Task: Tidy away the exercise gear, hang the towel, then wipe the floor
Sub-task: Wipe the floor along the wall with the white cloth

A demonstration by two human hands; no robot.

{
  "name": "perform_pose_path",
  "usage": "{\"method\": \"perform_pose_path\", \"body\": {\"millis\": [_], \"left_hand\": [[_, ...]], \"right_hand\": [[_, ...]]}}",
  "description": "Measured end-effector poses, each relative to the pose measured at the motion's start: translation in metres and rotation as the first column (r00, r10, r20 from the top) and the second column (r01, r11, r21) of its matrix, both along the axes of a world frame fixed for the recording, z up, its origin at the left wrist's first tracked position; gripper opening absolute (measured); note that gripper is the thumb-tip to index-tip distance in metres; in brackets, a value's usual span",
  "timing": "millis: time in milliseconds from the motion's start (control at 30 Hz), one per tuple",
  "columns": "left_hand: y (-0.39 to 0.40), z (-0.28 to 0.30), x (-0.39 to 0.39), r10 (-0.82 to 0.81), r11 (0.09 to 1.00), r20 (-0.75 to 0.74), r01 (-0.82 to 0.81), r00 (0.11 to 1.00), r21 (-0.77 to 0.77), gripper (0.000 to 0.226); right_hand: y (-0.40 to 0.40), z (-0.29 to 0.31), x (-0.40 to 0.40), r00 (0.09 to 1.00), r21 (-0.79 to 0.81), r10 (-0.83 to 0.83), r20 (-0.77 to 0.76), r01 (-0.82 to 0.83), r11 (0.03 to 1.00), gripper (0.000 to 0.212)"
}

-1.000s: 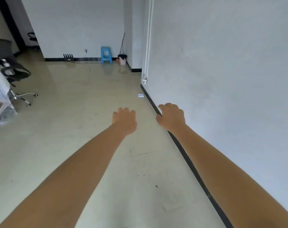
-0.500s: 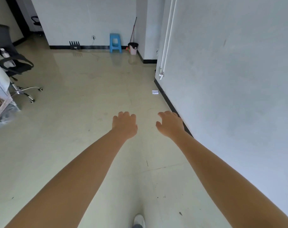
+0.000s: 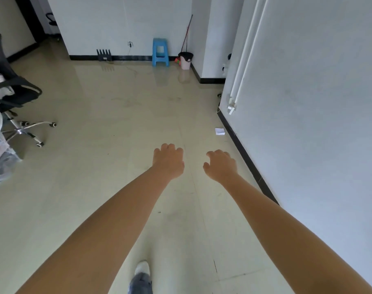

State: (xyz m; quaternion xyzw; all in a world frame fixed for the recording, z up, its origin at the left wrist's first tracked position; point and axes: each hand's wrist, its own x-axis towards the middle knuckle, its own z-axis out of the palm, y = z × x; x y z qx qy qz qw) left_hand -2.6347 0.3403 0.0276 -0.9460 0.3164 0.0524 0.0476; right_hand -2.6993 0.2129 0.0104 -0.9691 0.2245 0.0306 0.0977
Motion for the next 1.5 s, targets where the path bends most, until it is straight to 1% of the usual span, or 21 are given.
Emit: {"method": "perform_pose_path", "body": {"millis": [167,300,433,567,700,800,933,1067,1167,1300,1400,1500], "left_hand": [[-0.026,-0.013,0.143,-0.099,0.994,-0.045,0.101,0.994,0.043,0.039],[-0.062,-0.017,0.249,-0.146,0.987,-0.091,0.151,0.985,0.048,0.039],[-0.112,-0.033,0.337,-0.203,0.976,-0.143,0.212,0.969,0.048,0.037],[-0.173,-0.049,0.426,-0.266,0.958,-0.154,0.279,0.952,0.071,0.037],[-0.243,-0.050,0.530,-0.282,0.949,-0.152,0.298,0.947,0.100,0.039],[-0.287,-0.041,0.604,-0.300,0.944,-0.131,0.314,0.945,0.104,0.038],[-0.331,-0.038,0.693,-0.312,0.942,-0.123,0.324,0.942,0.092,0.037],[-0.382,-0.041,0.793,-0.305,0.947,-0.129,0.315,0.944,0.068,0.038],[-0.428,-0.046,0.869,-0.390,0.915,-0.108,0.398,0.914,0.062,0.038],[-0.485,-0.053,0.956,-0.502,0.850,-0.115,0.513,0.857,0.119,0.037],[-0.528,-0.061,1.005,-0.546,0.804,-0.160,0.568,0.822,0.174,0.037],[-0.579,-0.077,1.035,-0.606,0.734,-0.201,0.639,0.769,0.231,0.037]], "right_hand": [[-0.024,-0.013,0.130,0.991,0.048,-0.135,0.001,0.135,0.990,0.035],[-0.053,-0.020,0.216,0.978,0.079,-0.205,-0.047,0.208,0.975,0.036],[-0.099,-0.037,0.290,0.954,0.108,-0.289,-0.082,0.297,0.949,0.039],[-0.162,-0.060,0.369,0.930,0.120,-0.343,-0.131,0.358,0.926,0.040],[-0.237,-0.067,0.461,0.909,0.142,-0.394,-0.135,0.411,0.900,0.043],[-0.286,-0.064,0.530,0.891,0.148,-0.434,-0.135,0.451,0.880,0.040],[-0.330,-0.060,0.625,0.889,0.161,-0.439,-0.130,0.455,0.876,0.039],[-0.370,-0.071,0.725,0.884,0.184,-0.448,-0.132,0.466,0.865,0.042],[-0.401,-0.084,0.794,0.845,0.208,-0.521,-0.125,0.535,0.819,0.042],[-0.439,-0.095,0.862,0.751,0.248,-0.645,-0.139,0.657,0.712,0.042],[-0.463,-0.105,0.891,0.666,0.272,-0.720,-0.193,0.742,0.613,0.040],[-0.486,-0.121,0.898,0.566,0.277,-0.789,-0.238,0.818,0.504,0.041]]}}
